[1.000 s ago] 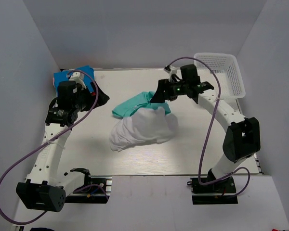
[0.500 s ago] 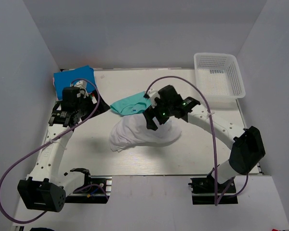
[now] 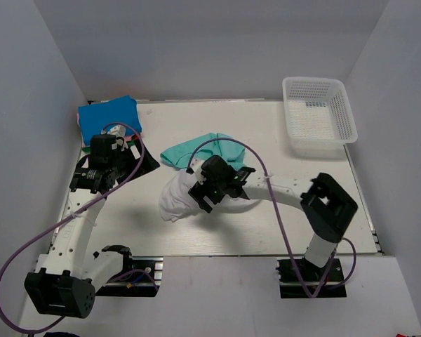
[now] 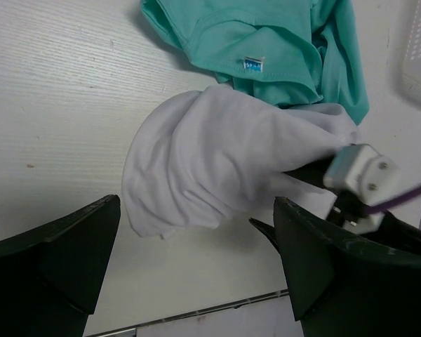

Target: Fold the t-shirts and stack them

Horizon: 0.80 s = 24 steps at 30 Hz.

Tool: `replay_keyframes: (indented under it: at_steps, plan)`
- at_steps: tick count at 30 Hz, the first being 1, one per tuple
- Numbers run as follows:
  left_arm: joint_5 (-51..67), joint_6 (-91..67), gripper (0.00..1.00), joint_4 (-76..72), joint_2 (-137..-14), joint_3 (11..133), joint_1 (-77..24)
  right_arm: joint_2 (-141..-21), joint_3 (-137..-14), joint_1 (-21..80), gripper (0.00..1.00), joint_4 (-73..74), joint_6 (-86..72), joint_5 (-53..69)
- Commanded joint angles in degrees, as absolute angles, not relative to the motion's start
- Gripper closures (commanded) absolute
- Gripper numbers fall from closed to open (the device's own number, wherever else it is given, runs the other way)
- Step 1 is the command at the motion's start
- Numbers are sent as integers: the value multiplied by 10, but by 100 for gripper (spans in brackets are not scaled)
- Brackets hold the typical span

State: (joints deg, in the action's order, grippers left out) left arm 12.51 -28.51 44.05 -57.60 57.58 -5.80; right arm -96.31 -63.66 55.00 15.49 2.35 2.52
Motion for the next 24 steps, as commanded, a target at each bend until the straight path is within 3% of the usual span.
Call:
replay_keyframes:
  at_steps: [1,4,6,8,10,11,17,24]
  plan:
    - [111,-287,0,457,-558,572,-61,-1026,-654,562,10,92,34,-43]
    - [105,-287,0,457,-552,572,-61,-1070,-678,568,10,125,32,-26]
    - [92,-287,0,463,-547,572,-61,-1087,-696,573,18,138,33,-18]
    - [92,-287,0,463,-547,572,-61,-1084,-692,576,48,139,28,-26]
    - [92,-287,0,463,-547,572,-61,-1063,-689,577,89,142,16,-42]
    - [92,-287,0,463,-547,572,-61,-1040,-677,577,100,130,14,-47]
    - [110,-287,0,445,-541,577,-61,-883,-718,573,100,145,15,-22]
    - [137,-287,0,415,-557,577,-61,-773,-707,537,100,34,31,-198]
